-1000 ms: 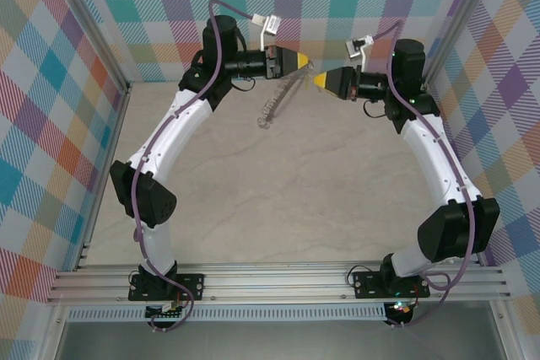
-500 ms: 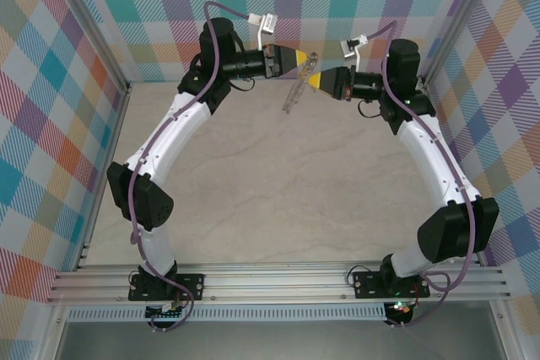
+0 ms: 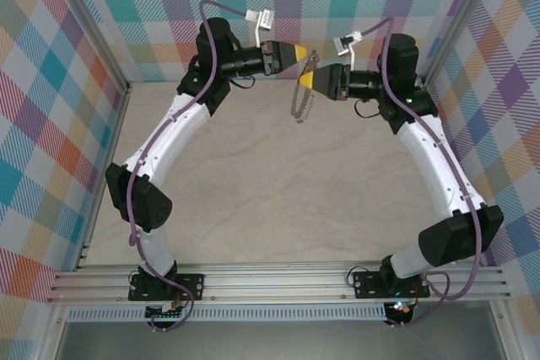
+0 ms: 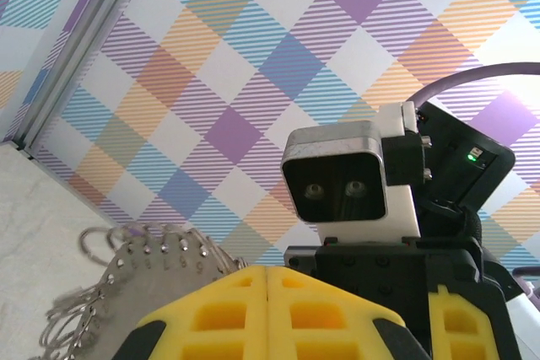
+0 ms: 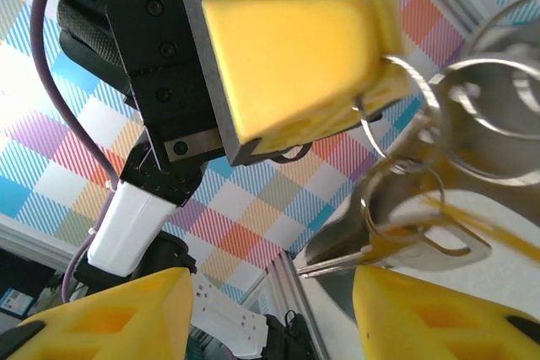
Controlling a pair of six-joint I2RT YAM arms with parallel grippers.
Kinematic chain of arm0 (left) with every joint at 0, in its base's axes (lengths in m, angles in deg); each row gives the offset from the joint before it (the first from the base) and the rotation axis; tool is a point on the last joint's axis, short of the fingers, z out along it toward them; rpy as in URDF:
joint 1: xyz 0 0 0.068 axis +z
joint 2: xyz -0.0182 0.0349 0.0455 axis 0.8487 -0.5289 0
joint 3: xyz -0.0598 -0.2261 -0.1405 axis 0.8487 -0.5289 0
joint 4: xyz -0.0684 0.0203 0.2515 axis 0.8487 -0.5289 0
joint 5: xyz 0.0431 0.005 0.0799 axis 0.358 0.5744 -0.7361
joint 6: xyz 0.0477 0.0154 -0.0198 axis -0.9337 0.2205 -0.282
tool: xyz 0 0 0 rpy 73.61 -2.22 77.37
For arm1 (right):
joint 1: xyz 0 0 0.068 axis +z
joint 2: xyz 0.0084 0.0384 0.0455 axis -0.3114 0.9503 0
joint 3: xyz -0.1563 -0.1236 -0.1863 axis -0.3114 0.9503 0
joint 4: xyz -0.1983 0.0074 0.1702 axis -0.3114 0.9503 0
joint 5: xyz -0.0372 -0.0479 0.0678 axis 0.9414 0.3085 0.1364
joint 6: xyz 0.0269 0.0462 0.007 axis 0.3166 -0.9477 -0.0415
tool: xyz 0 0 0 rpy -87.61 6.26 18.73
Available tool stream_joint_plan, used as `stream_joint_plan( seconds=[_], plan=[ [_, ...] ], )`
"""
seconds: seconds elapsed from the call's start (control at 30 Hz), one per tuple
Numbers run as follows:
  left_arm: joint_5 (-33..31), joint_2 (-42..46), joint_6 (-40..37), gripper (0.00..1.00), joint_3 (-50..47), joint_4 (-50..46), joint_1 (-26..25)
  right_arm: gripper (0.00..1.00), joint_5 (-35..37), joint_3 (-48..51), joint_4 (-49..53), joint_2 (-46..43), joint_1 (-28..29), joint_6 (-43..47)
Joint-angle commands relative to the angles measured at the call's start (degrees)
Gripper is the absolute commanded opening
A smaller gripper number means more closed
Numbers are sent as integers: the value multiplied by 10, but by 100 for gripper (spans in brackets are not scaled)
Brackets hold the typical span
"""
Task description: Put the keys on the keyring
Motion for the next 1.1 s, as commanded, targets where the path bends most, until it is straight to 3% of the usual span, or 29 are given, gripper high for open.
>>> stream_joint_plan(
  seconds=[0.0, 0.17, 0.47, 0.6, 1.07],
  plan=[
    [5, 21, 16, 0, 8, 53, -4, 54, -23, 19, -12, -49, -44, -3],
    [19, 16, 19, 0, 22, 55, -4, 53, -27, 32, -76, -73, -96, -57],
    [37, 12, 38, 0, 28, 83, -4, 42, 19, 23, -194, -39, -99, -142],
    [41, 10, 48, 0, 30, 92, -4, 39, 13, 16, -241, -15, -91, -180],
    [40, 9, 54, 0, 32, 97, -10, 40, 23, -13, -248, 21, -33, -175]
  ],
)
